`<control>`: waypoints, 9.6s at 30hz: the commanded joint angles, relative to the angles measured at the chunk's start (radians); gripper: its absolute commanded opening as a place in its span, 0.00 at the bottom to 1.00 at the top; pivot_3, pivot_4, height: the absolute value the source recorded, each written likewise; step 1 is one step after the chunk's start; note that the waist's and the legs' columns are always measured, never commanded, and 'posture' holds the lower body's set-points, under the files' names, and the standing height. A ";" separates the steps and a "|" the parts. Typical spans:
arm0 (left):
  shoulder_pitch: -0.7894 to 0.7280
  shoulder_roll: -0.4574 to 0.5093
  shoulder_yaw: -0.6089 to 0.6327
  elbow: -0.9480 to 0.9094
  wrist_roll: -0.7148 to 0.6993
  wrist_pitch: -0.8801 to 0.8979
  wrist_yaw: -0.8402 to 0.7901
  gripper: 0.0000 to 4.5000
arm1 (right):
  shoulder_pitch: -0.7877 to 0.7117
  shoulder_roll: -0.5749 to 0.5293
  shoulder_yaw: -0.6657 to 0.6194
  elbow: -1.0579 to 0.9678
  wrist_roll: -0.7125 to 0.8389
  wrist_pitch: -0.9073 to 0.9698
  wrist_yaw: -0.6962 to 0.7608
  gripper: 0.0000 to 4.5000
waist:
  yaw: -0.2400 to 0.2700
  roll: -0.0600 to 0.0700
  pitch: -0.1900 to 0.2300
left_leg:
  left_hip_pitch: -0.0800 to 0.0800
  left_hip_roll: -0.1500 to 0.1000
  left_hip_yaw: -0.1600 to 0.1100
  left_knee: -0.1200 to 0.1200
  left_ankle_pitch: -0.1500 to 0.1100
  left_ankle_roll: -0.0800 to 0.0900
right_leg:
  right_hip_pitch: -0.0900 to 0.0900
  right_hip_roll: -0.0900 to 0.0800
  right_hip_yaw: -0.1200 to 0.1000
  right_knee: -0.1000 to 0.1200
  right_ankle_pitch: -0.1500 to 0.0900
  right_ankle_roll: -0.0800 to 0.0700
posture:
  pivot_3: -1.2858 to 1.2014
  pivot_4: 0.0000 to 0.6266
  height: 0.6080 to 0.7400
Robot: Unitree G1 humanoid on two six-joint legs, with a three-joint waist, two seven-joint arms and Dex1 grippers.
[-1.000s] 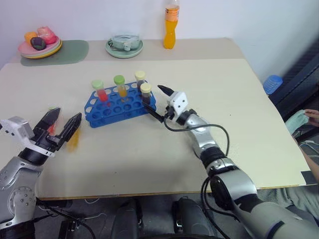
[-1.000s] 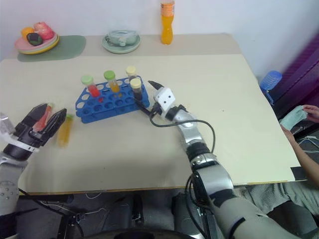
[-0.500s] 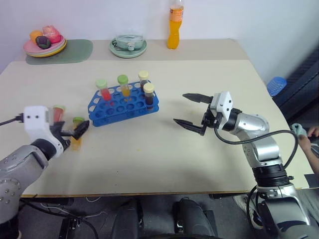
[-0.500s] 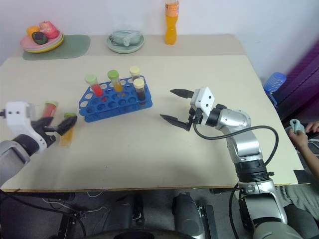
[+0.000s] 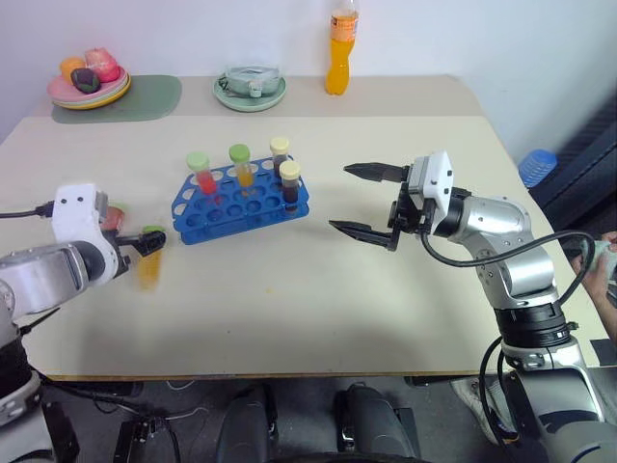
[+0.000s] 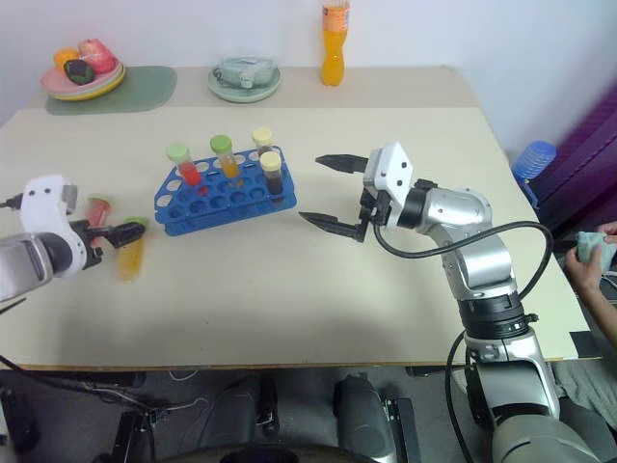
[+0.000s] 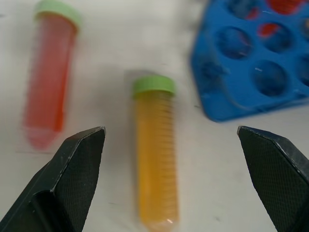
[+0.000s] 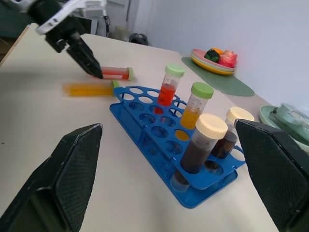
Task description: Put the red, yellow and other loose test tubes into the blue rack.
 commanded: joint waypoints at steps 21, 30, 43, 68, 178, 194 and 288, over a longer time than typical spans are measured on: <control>-0.322 -0.104 -0.146 0.456 0.184 0.059 0.219 0.82 | 0.018 -0.026 -0.042 -0.039 0.004 -0.026 -0.043 1.00 | 0.008 -0.001 0.000 | -0.001 0.000 0.000 0.001 0.000 0.000 | -0.001 0.000 0.000 0.001 0.000 0.000 | 0.52 0.24 1.00; -0.261 -0.093 -0.136 0.436 0.139 0.059 0.245 0.17 | 0.021 -0.026 -0.038 -0.034 0.002 -0.028 -0.049 1.00 | 0.013 -0.001 0.000 | 0.000 0.000 0.001 0.001 0.000 0.000 | -0.001 0.000 0.000 0.001 0.000 0.000 | 0.52 0.24 1.00; 0.463 0.041 -0.093 -0.410 0.332 -0.632 -0.726 0.17 | 0.004 -0.019 -0.032 -0.005 0.003 -0.030 -0.042 1.00 | 0.000 0.000 0.000 | 0.000 0.000 0.002 -0.001 0.001 -0.003 | -0.001 0.000 0.000 0.001 0.000 -0.001 | 0.52 0.24 1.00; 0.016 -0.457 -0.491 0.278 1.000 -1.756 -0.903 0.17 | 0.151 -0.107 -0.134 -0.224 0.034 0.099 -0.162 1.00 | 0.031 0.000 0.000 | -0.002 0.000 0.004 0.002 -0.001 0.002 | 0.001 0.001 -0.001 -0.004 0.001 0.000 | 0.52 0.24 1.00; -0.695 0.091 -0.578 1.170 1.068 -0.493 -0.847 0.99 | 0.218 -0.085 -0.102 -0.325 0.218 0.184 -0.072 1.00 | 0.027 -0.003 -0.001 | -0.002 0.000 0.003 0.003 -0.001 0.002 | 0.001 0.002 -0.003 -0.003 0.001 0.000 | 0.52 0.24 1.00; -0.741 0.021 -0.610 1.456 1.208 -0.696 -0.959 0.18 | 0.294 -0.112 -0.138 -0.417 0.243 0.223 -0.142 1.00 | 0.020 -0.002 -0.001 | -0.001 0.000 0.003 0.005 -0.001 0.001 | 0.000 0.002 -0.002 0.002 0.000 0.001 | 0.52 0.24 1.00; -0.019 -0.415 -0.307 0.728 0.782 -1.787 -1.477 0.99 | 0.577 -0.075 -0.212 -0.550 0.162 0.128 -0.399 1.00 | 0.022 -0.004 -0.003 | 0.001 0.000 0.000 0.005 -0.002 0.003 | 0.005 0.002 -0.002 0.000 0.000 0.001 | 0.52 0.24 1.00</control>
